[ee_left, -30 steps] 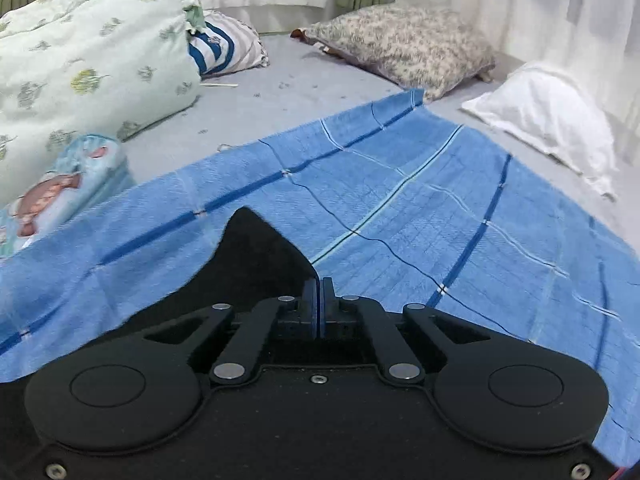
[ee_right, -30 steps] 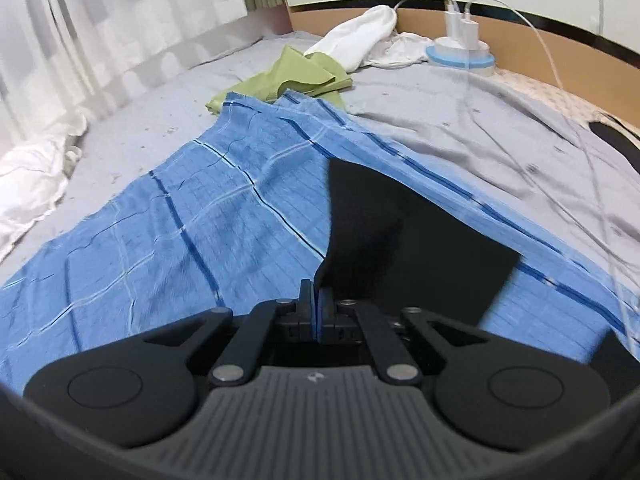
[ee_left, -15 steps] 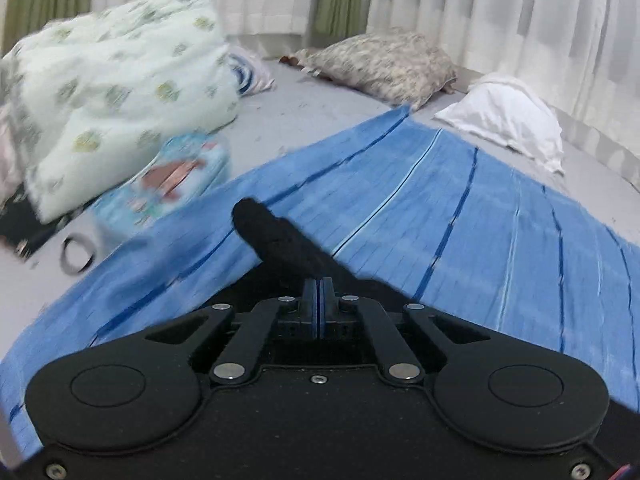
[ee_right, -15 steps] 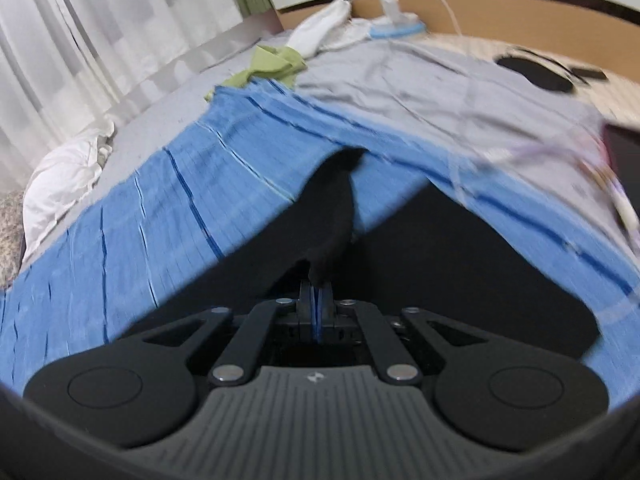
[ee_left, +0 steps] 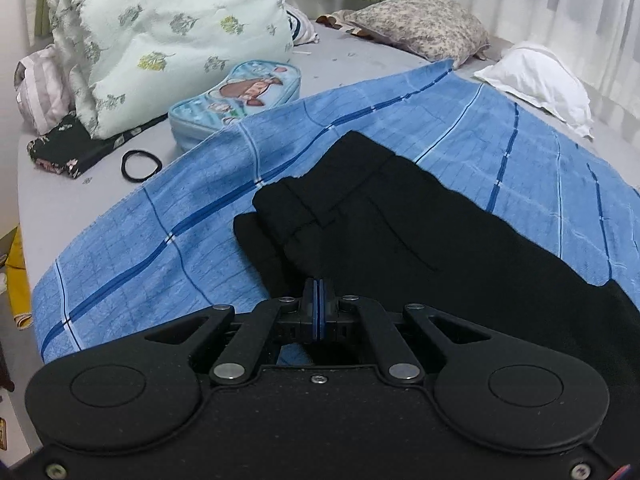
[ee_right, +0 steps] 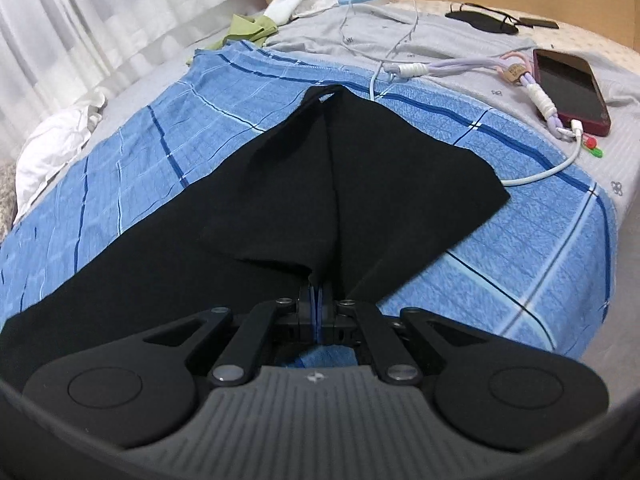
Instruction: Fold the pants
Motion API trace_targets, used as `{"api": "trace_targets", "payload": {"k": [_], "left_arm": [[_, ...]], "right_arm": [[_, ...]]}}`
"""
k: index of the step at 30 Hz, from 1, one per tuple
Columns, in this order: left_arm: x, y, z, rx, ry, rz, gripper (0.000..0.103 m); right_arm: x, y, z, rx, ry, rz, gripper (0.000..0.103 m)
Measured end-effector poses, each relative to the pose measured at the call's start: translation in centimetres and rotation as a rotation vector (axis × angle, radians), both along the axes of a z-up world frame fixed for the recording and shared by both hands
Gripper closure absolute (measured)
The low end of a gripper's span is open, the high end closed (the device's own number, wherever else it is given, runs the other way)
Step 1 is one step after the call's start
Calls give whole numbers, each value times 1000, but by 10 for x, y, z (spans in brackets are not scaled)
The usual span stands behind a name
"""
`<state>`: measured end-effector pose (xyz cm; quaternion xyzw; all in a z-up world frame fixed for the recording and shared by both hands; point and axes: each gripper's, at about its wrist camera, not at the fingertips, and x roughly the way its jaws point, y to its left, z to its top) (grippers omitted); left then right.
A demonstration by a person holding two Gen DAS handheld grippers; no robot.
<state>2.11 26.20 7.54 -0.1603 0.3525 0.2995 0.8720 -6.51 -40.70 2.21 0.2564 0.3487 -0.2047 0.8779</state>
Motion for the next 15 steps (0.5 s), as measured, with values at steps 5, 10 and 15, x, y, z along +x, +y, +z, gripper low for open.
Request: {"api": "trace_targets", "payload": {"k": [5, 10, 15], "left_arm": [[2, 4, -10, 41, 38, 13, 102], [4, 12, -28, 57, 90, 38, 102], [6, 6, -28, 88, 97, 16, 102]], "right_arm": [[-6, -1, -2, -50, 8, 18, 86], [-5, -16, -2, -119, -2, -6, 77], [-19, -33, 3, -126, -40, -56, 54]]}}
